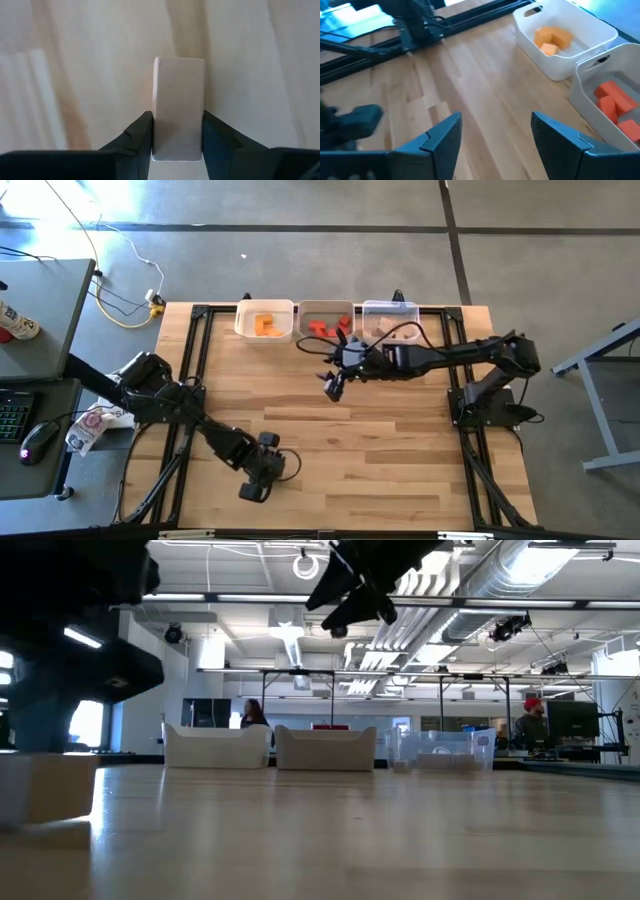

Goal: Sort & place blocks by color
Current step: Put the brown block into the transparent bin

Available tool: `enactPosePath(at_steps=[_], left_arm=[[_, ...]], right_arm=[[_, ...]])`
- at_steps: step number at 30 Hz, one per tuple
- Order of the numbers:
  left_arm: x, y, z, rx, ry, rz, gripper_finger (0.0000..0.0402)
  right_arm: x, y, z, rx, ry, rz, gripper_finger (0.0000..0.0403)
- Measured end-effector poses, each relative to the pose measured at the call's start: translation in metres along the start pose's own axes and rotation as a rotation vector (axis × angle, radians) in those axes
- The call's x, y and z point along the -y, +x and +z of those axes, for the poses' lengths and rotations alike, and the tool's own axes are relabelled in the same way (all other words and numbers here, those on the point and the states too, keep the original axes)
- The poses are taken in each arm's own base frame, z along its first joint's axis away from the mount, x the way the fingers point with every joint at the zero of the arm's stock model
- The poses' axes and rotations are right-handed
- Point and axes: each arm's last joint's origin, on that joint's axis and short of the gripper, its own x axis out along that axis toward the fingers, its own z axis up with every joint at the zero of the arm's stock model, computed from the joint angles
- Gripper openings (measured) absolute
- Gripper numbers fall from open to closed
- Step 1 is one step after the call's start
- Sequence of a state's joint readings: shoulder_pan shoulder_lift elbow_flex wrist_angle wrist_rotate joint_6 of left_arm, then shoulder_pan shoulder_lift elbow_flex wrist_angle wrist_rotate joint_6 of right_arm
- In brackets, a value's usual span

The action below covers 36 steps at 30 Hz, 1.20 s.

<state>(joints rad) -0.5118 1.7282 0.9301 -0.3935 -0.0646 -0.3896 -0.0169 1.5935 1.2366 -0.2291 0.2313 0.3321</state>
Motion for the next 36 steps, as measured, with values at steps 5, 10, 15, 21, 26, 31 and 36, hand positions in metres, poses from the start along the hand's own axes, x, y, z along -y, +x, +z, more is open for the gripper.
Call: enactPosePath(at_steps=[5, 10, 15, 21, 26, 31, 36], left_arm=[[-0.019, -0.010, 0.009, 0.035, 0.009, 0.020, 0.0105], [-0.039, -0.021, 0.016, 0.074, 0.016, 0.049, 0.0108], [-0.061, -0.033, 0.022, 0.112, 0.020, 0.103, 0.0108], [-0.087, -0.046, 0.029, 0.163, -0.006, 0.149, 0.0112], [-0.104, -0.052, 0.034, 0.209, 0.002, 0.228, 0.0113], [-0.118, -0.054, 0.040, 0.262, -0.004, 0.253, 0.0114], [-0.129, -0.058, 0.048, 0.358, -0.025, 0.271, 0.0114]], right_arm=[[-0.009, -0.012, 0.000, -0.002, -0.009, 0.028, 0.0225], [-0.017, -0.021, -0.002, -0.015, -0.027, 0.055, 0.0224], [-0.023, -0.033, -0.006, -0.059, -0.057, 0.108, 0.0224], [-0.035, -0.038, -0.013, -0.101, -0.166, 0.196, 0.0224], [-0.047, -0.042, -0.019, -0.107, -0.291, 0.249, 0.0224], [-0.057, -0.047, -0.024, -0.097, -0.403, 0.282, 0.0224], [-0.063, -0.049, -0.027, -0.093, -0.477, 0.301, 0.0224]])
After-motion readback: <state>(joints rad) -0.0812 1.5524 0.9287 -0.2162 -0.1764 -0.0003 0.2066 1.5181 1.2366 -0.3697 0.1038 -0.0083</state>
